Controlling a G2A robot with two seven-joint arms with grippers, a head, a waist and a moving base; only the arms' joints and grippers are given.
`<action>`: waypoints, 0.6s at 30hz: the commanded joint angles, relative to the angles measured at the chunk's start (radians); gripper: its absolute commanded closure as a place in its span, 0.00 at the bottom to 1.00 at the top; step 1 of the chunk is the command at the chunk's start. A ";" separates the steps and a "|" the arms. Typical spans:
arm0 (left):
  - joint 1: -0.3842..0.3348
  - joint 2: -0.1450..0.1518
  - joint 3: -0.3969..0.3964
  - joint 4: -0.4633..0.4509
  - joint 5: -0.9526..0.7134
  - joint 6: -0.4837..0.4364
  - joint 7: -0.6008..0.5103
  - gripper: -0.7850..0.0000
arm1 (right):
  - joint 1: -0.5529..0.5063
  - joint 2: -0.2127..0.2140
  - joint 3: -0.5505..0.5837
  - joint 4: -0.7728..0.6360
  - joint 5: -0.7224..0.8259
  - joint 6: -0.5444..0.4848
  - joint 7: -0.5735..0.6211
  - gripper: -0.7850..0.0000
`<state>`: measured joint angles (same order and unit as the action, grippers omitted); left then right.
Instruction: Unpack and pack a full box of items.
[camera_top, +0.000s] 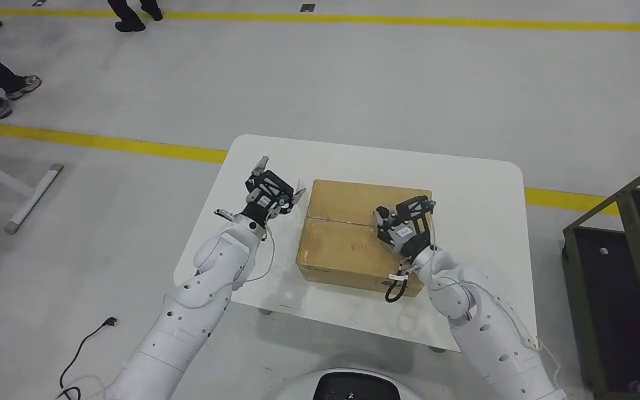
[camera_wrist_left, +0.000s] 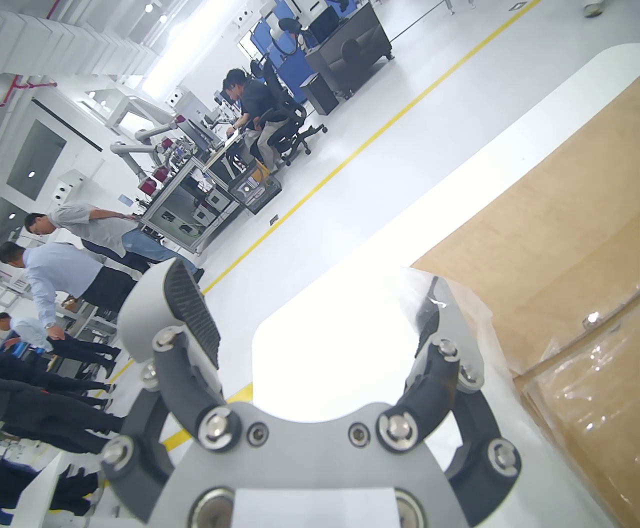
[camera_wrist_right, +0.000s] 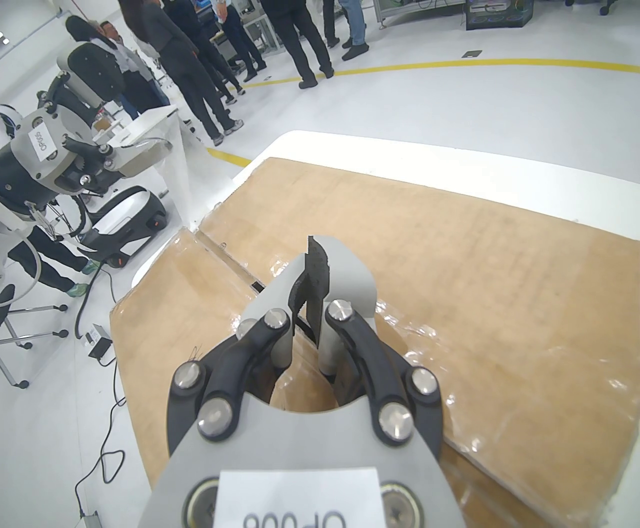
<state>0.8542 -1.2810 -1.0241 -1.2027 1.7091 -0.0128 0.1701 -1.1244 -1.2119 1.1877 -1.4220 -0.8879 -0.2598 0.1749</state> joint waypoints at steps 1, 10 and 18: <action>0.000 -0.001 -0.007 -0.012 -0.010 -0.004 0.001 0.00 | -0.001 0.000 0.001 0.000 0.000 -0.001 0.000 1.00; -0.011 -0.014 0.011 -0.107 -0.061 -0.090 0.029 0.00 | -0.007 -0.002 0.009 0.000 -0.003 -0.004 0.004 1.00; -0.010 -0.026 0.040 -0.147 -0.128 -0.215 0.042 0.00 | -0.008 -0.004 0.013 0.000 -0.001 -0.002 0.003 1.00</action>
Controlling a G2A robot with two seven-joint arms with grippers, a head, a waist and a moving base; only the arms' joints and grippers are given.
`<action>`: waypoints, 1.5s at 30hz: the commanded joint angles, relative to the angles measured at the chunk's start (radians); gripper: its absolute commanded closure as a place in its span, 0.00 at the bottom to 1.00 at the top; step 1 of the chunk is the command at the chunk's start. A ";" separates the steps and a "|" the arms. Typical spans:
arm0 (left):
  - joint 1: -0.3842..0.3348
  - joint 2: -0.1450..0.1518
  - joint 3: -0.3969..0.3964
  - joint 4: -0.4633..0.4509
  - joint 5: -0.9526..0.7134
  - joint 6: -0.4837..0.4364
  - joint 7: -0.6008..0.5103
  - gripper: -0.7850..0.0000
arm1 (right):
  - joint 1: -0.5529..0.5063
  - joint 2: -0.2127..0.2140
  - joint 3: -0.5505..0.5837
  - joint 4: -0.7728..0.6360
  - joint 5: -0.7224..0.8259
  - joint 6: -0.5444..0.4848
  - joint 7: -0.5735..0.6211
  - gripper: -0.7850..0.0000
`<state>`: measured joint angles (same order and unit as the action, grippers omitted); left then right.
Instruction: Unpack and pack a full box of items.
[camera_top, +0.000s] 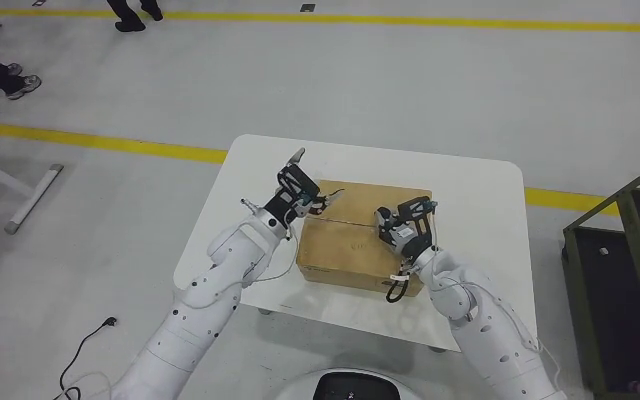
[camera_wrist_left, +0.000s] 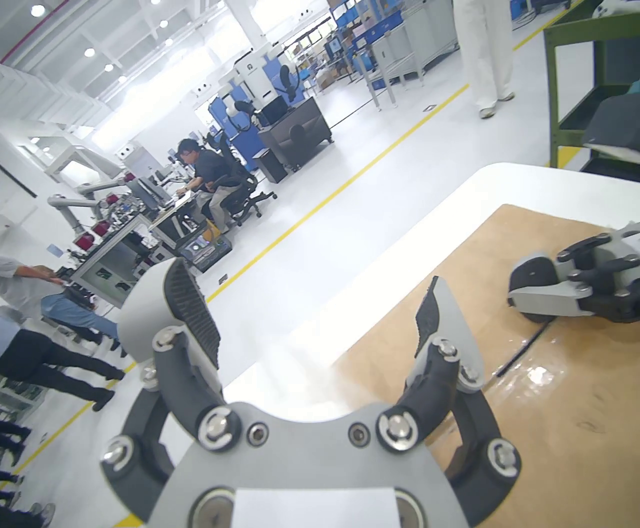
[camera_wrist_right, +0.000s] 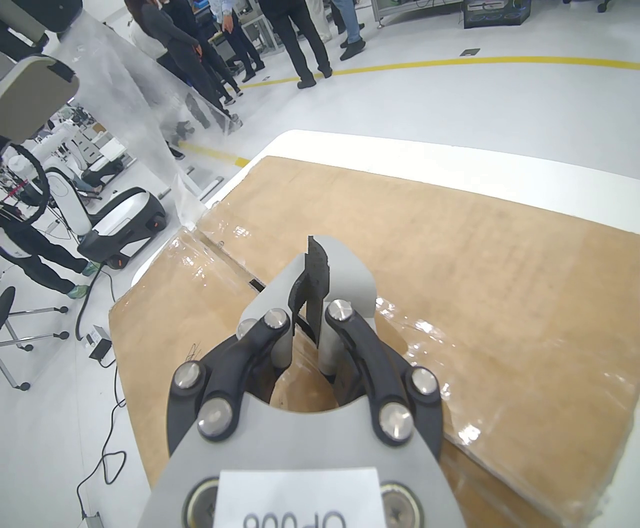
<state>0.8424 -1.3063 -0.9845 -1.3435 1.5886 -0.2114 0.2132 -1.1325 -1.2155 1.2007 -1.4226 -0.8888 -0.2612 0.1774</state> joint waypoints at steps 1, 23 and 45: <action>0.005 -0.001 0.001 -0.014 -0.017 -0.034 -0.002 0.00 | 0.000 0.000 0.001 0.001 -0.001 -0.001 0.000 1.00; 0.216 0.071 -0.217 -0.024 0.098 -0.166 -0.227 0.00 | 0.002 -0.004 0.008 0.003 -0.005 -0.023 0.014 1.00; 0.171 0.051 -0.145 0.175 0.108 -0.112 -0.118 0.00 | -0.016 -0.002 0.030 -0.016 -0.023 -0.033 0.023 1.00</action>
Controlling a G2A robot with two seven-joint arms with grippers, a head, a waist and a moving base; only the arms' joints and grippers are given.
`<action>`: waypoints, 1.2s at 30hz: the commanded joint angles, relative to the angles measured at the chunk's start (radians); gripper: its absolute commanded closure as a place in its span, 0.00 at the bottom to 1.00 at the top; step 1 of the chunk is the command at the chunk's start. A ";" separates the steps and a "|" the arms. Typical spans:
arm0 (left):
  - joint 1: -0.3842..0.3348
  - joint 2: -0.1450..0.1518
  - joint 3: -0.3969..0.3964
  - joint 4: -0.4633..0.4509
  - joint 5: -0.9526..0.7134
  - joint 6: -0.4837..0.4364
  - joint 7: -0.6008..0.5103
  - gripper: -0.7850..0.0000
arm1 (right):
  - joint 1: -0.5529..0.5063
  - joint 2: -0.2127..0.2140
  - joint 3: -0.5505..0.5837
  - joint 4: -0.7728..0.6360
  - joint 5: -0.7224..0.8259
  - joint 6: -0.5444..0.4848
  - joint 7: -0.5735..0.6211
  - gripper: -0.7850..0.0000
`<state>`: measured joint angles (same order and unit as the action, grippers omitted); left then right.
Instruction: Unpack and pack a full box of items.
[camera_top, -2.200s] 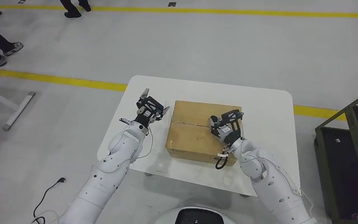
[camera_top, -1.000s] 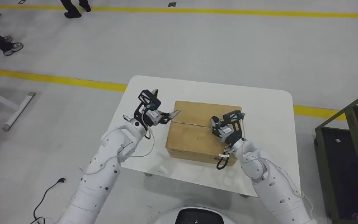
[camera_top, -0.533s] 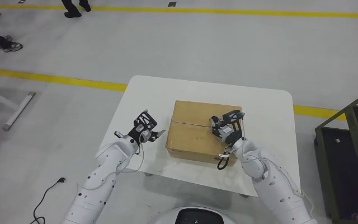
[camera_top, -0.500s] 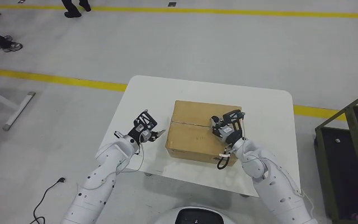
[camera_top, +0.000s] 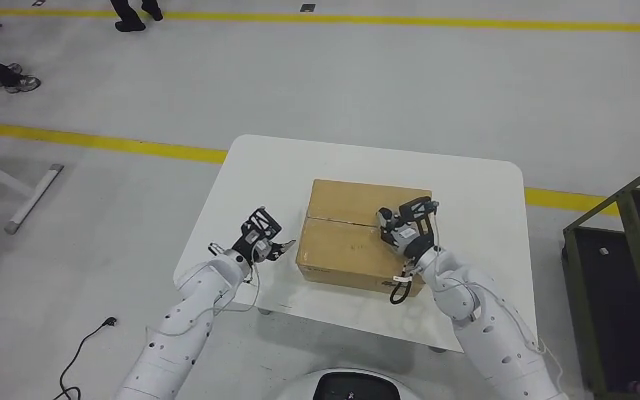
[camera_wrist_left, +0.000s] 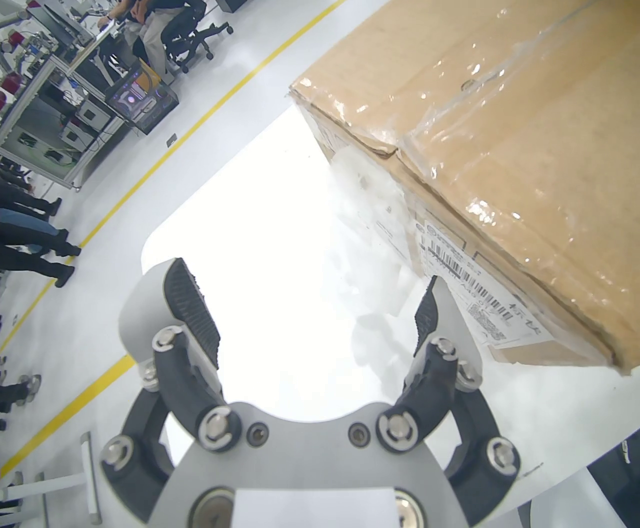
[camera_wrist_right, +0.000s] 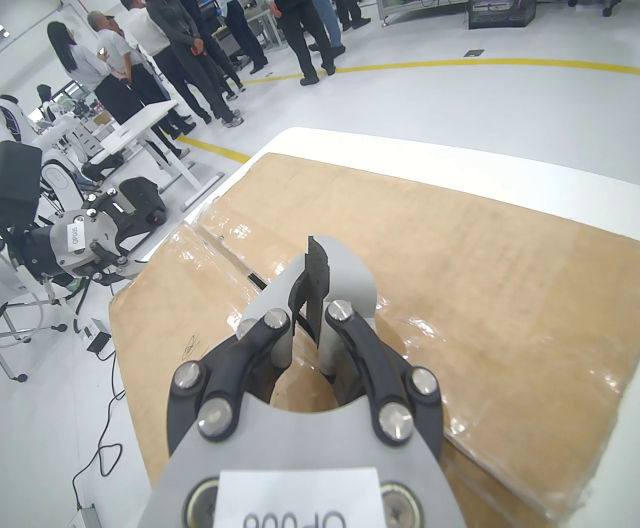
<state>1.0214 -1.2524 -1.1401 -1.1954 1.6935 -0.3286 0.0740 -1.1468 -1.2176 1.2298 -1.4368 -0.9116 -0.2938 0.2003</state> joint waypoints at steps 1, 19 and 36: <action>-0.020 -0.007 0.024 0.056 -0.002 0.002 0.036 0.00 | -0.003 0.000 0.002 -0.003 -0.001 0.000 0.001 1.00; -0.217 -0.099 0.193 0.411 -0.060 0.115 0.302 0.00 | -0.005 -0.001 0.006 -0.013 -0.011 0.002 0.012 1.00; -0.287 -0.145 0.243 0.543 -0.071 0.159 0.414 1.00 | 0.020 -0.007 -0.007 0.011 -0.012 0.002 0.013 1.00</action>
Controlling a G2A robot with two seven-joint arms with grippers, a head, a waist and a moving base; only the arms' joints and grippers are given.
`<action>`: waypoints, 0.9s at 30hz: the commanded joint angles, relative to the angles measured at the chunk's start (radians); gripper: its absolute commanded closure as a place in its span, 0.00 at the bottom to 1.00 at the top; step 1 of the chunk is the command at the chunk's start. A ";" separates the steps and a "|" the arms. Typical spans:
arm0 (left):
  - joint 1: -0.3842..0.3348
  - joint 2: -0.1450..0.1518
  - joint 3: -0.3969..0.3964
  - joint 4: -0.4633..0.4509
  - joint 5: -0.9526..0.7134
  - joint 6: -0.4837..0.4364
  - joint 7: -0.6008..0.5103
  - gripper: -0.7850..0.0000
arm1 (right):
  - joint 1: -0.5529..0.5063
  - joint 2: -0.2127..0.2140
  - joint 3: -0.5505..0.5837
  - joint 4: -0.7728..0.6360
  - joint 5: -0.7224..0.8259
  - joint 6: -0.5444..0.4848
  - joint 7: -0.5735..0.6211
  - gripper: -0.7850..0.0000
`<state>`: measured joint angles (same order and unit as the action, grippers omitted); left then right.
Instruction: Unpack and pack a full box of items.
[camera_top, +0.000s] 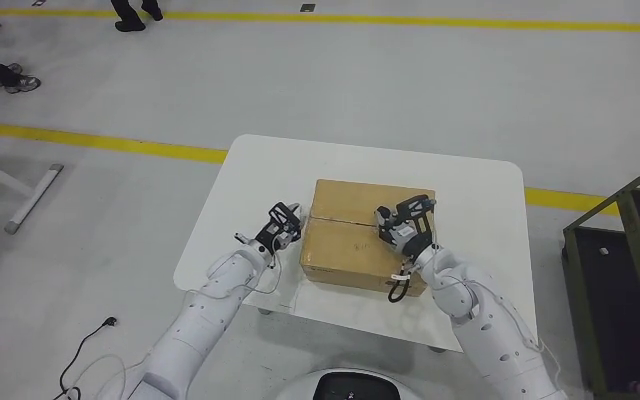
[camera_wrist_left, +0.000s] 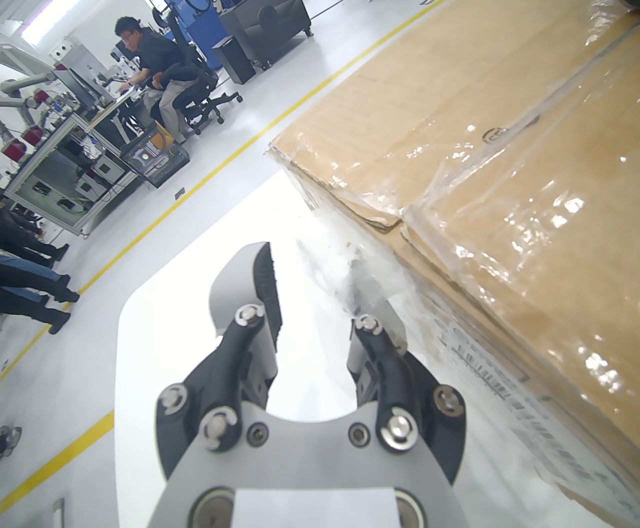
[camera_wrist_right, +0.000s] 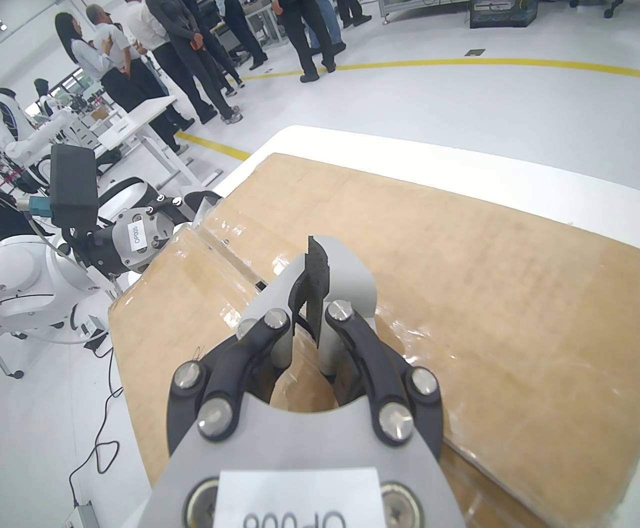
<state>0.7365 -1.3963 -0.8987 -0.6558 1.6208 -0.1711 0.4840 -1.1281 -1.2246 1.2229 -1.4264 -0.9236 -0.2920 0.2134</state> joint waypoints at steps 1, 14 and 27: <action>-0.005 -0.003 0.005 0.006 0.006 0.003 0.008 1.00 | 0.002 0.000 0.000 0.002 0.000 -0.001 0.000 1.00; 0.004 0.001 -0.020 -0.025 0.037 0.110 0.053 1.00 | 0.003 -0.002 0.003 0.013 0.001 -0.007 0.006 1.00; 0.054 0.020 -0.066 -0.165 0.089 0.179 0.031 0.51 | 0.006 -0.004 -0.003 0.020 -0.001 -0.010 0.009 1.00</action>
<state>0.7875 -1.3773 -0.9626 -0.8148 1.7054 0.0039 0.5160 -1.1221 -1.2285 1.2200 -1.4078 -0.9245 -0.3025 0.2229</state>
